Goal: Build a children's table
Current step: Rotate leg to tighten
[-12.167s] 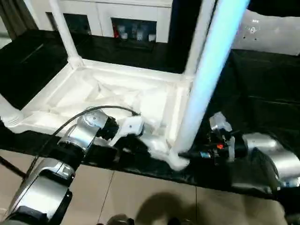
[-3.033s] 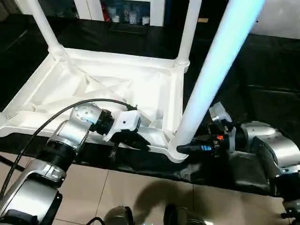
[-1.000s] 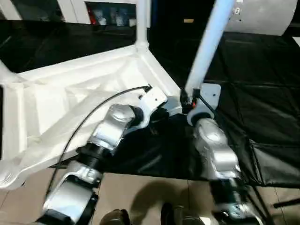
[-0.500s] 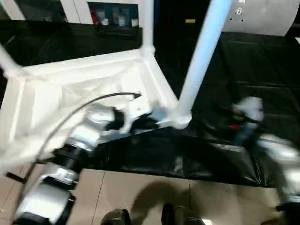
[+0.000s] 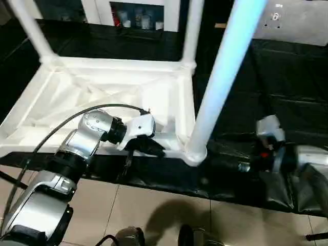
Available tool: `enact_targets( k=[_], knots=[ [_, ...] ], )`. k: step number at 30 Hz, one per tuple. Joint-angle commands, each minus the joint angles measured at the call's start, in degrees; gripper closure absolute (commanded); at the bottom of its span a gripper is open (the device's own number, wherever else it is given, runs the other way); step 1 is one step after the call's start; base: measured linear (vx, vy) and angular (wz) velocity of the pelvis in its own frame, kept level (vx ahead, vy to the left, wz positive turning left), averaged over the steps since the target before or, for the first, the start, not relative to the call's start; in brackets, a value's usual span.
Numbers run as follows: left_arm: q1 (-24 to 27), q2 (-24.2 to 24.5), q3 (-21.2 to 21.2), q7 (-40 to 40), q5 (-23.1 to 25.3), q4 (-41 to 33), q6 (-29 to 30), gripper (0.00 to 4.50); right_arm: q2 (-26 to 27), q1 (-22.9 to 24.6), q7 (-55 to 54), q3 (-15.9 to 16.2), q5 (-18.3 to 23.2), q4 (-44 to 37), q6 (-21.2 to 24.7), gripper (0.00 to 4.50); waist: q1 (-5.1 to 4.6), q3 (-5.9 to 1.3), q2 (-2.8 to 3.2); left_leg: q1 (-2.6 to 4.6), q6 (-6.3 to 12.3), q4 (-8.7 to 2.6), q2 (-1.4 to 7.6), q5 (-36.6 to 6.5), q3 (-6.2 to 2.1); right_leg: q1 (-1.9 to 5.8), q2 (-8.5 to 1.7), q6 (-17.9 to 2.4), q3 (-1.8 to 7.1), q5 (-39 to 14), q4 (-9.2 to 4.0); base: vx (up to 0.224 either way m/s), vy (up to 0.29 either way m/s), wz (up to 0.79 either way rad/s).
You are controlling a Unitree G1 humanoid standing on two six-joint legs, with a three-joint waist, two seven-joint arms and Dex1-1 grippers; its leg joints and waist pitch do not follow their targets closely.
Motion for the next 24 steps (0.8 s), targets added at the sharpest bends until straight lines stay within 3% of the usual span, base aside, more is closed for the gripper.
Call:
enact_targets(
  k=[1, 4, 8, 15, 16, 24],
  knots=[
    [-0.2, -0.8, -3.2, -3.3, 0.9, -0.7, -1.2, 4.5, 0.3, -1.1, 1.4, 1.0, -0.5, 1.4, 0.1, 0.42, -0.21, -4.58, -0.53, 0.13, 9.91, -3.59, 6.7, -1.5, -2.98, 3.95, -7.81, -6.3, 5.32, -14.1, -4.11, 0.0, 0.0, 0.0],
    [-0.2, -1.3, -4.0, -4.3, 0.7, -1.1, -1.8, 4.5, 1.4, -3.9, 3.1, 3.0, -0.5, 3.9, 0.5, 0.74, 0.28, -4.48, -0.49, 0.24, 9.29, -3.64, 6.58, -1.4, -2.86, 3.91, -7.77, -6.3, 5.38, -14.7, -4.22, 0.0, 0.0, 0.0],
    [-0.4, -1.3, -4.2, -4.9, 0.8, -0.5, -2.6, 4.5, 1.9, -5.6, 4.8, 4.6, -0.6, 5.6, 0.6, 0.96, 0.64, -4.36, -0.42, 0.32, 9.57, -3.74, 7.05, -1.0, -3.08, 3.76, -7.93, -6.9, 5.47, -13.0, -3.85, 0.0, 0.0, 0.0],
    [-0.5, -0.7, -4.0, -5.4, 1.5, 0.5, -3.9, 4.5, 2.7, -8.0, 7.5, 6.5, -1.8, 9.8, -1.5, 1.55, 0.51, -3.96, -0.55, 0.19, 8.85, -3.85, 6.79, -2.3, -3.0, 3.84, -8.01, -6.4, 5.48, -15.2, -4.18, 0.0, 0.0, 0.0],
    [-0.4, -0.6, -4.0, -5.4, 1.5, 0.4, -4.0, 4.5, 2.7, -8.2, 7.9, 6.8, -1.9, 10.1, -1.8, 1.79, 0.5, -3.78, -0.53, 0.17, 8.72, -3.97, 6.82, -2.7, -3.04, 3.83, -7.97, -6.2, 5.45, -16.1, -4.3, 0.0, 0.0, 0.0],
    [-0.6, -0.6, -3.8, -4.3, 1.9, 1.0, -4.4, 4.5, 2.9, -9.5, 10.1, 8.1, -2.4, 11.4, -2.3, 2.33, 0.39, -3.33, -0.47, 0.27, 8.13, -4.2, 6.81, -3.9, -3.09, 3.6, -7.98, -5.8, 5.5, -17.9, -4.56, 0.0, 0.0, 0.0]
  ],
)
